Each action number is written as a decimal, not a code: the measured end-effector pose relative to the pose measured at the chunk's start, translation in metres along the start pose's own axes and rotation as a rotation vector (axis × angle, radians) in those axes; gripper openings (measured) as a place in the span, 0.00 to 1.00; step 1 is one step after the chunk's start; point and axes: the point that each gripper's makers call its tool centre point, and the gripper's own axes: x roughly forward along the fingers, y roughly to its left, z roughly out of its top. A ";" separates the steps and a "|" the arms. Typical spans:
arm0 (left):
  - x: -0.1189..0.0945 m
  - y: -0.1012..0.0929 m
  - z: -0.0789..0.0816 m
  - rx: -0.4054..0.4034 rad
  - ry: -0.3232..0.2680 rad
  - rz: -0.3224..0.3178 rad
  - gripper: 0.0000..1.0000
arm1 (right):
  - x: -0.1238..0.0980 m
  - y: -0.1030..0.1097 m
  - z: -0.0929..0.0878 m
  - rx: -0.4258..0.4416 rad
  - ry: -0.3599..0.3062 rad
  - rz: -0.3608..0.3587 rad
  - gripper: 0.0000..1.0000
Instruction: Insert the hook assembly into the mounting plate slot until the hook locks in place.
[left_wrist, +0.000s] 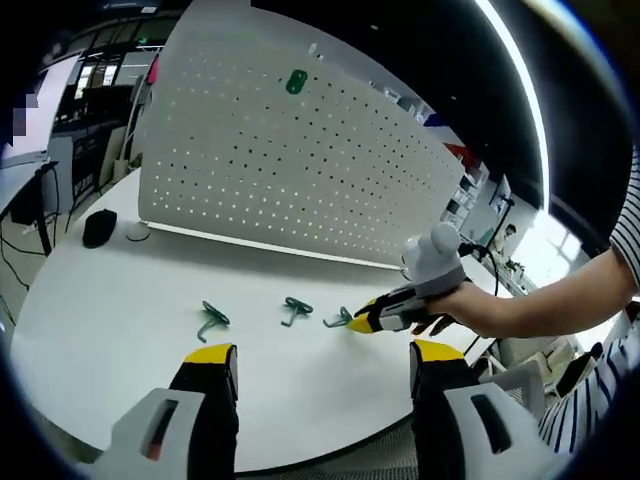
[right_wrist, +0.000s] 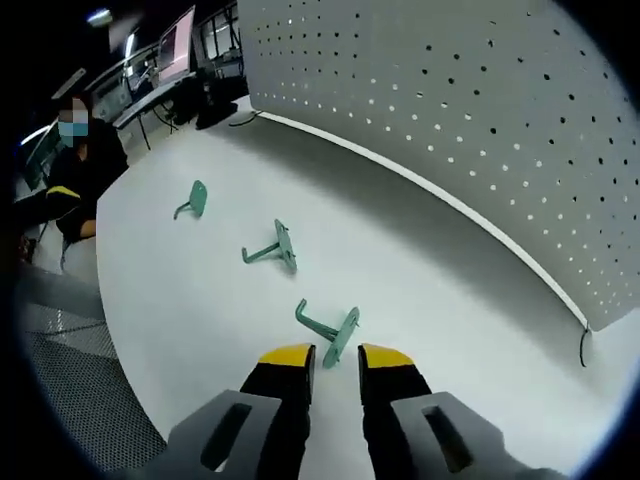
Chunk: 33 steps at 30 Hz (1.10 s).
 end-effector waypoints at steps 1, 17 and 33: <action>0.000 0.000 0.000 0.000 0.000 0.002 0.71 | 0.001 0.001 -0.001 0.003 0.014 0.009 0.14; 0.000 0.001 0.001 0.010 -0.011 0.010 0.67 | 0.008 -0.004 0.000 -0.091 0.060 -0.011 0.03; -0.003 0.000 0.002 -0.031 -0.022 -0.001 0.67 | -0.015 0.008 0.030 -0.088 -0.104 -0.024 0.00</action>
